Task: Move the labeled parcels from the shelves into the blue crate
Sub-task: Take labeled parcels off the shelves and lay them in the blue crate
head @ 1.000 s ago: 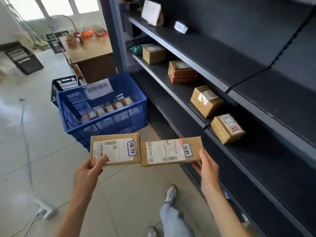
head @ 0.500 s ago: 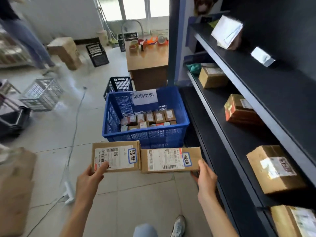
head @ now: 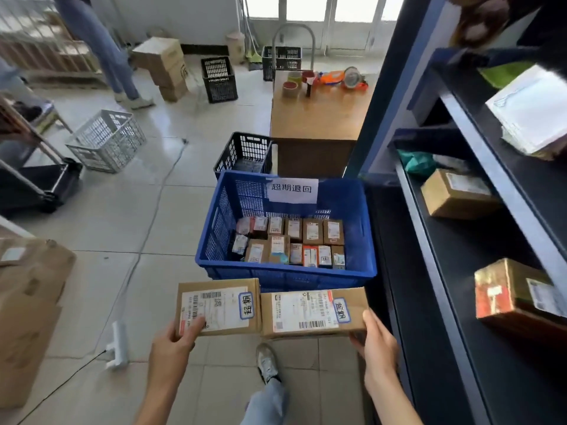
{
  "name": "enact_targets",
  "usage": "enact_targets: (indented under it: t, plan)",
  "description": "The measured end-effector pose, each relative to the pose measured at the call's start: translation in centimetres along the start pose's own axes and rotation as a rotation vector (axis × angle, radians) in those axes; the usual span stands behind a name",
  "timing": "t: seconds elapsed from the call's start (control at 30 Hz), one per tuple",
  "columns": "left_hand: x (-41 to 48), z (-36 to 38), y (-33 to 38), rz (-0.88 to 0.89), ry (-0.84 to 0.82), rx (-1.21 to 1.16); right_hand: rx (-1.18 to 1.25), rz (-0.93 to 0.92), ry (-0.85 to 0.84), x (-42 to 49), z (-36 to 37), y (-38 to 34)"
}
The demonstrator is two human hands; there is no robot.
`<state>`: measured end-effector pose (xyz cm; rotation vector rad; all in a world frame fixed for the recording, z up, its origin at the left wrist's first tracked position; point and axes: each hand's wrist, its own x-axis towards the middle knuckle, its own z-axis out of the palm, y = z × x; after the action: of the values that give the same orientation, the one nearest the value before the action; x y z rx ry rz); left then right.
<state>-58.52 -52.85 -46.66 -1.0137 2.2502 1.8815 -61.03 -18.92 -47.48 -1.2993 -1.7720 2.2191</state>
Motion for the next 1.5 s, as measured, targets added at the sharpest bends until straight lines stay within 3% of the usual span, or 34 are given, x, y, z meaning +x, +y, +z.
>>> enact_targets:
  t: [0.13,0.5,0.73,1.03,1.23,1.5]
  plan:
    - [6.7,2.8,2.3,-0.062,-0.046,0.035,-0.025,0.007,-0.015,3.9,3.1,-3.0]
    - [20.5,11.6,9.3,-0.024,-0.270,0.347,-0.101,0.042,-0.053,13.1,6.3,-7.2]
    - [29.2,19.2,9.0,-0.206,-0.285,0.428,-0.126,0.148,-0.035,24.1,8.7,-6.8]
    - [42.1,28.3,0.1,-0.337,-0.371,0.589,-0.295,0.308,-0.092,42.2,12.0,-0.9]
    - [50.9,33.8,-8.8,-0.435,-0.465,0.539,-0.591,0.274,-0.172,54.1,13.9,7.4]
    - [59.4,40.0,-22.7,-0.619,-0.562,0.559,-0.871,0.388,-0.225,65.3,14.5,20.4]
